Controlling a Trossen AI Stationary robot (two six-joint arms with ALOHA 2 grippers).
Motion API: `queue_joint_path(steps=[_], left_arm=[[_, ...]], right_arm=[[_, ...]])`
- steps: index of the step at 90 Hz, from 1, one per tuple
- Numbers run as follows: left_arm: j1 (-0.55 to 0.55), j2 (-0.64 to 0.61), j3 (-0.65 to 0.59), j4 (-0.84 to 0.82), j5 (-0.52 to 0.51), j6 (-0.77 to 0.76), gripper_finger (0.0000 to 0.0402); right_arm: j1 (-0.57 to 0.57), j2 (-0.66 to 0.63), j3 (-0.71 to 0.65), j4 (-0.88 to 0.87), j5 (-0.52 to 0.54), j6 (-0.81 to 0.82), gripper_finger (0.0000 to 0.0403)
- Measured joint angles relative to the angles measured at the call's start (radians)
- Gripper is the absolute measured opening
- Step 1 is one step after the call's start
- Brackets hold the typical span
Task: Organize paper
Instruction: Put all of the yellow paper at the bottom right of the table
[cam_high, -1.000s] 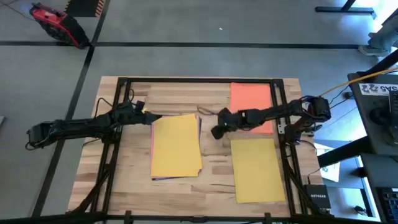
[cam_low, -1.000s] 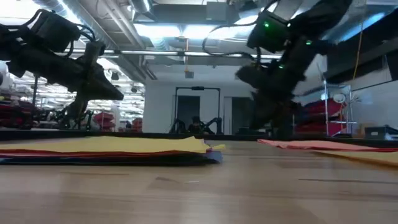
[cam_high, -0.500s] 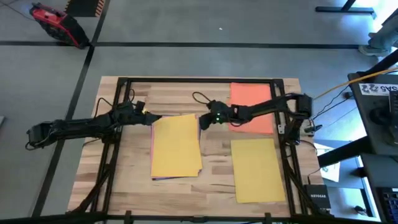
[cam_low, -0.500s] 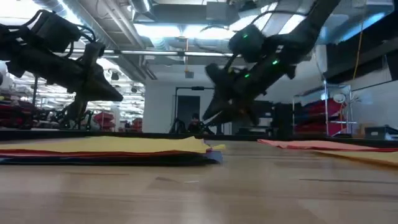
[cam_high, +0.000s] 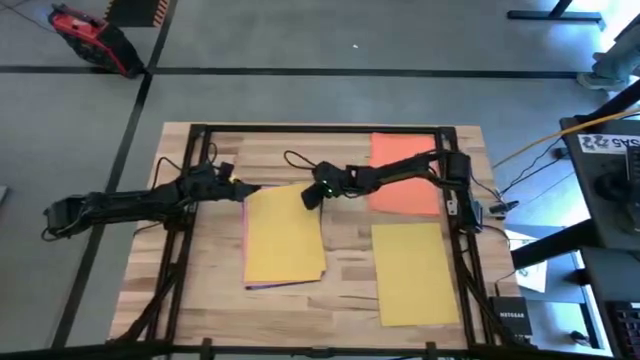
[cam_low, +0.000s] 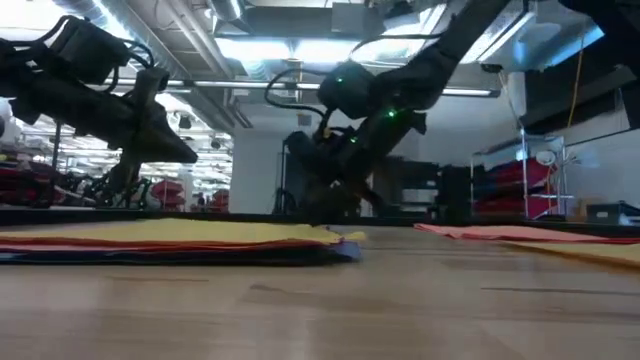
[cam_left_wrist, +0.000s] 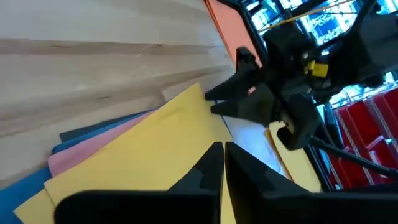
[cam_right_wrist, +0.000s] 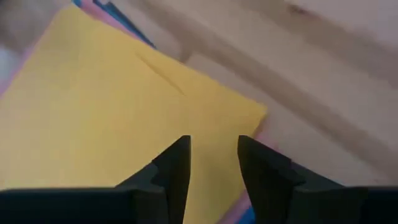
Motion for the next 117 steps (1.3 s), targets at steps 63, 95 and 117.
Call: queue_joint_path(steps=[63,95,117], left_arm=[[0.0,-0.001,0.0,-0.013,0.006,0.029,0.0],[0.0,-0.001,0.0,-0.019,0.006,0.054,0.0],[0.0,-0.001,0.0,-0.02,0.006,0.057,0.0]], right_arm=[[-0.091,0.0,0.099,-0.192,-0.11,-0.073,0.0124],[-0.105,0.038,0.098,-0.17,-0.132,-0.071,0.0124],[-0.104,0.055,0.099,-0.151,-0.151,-0.046,0.0124]])
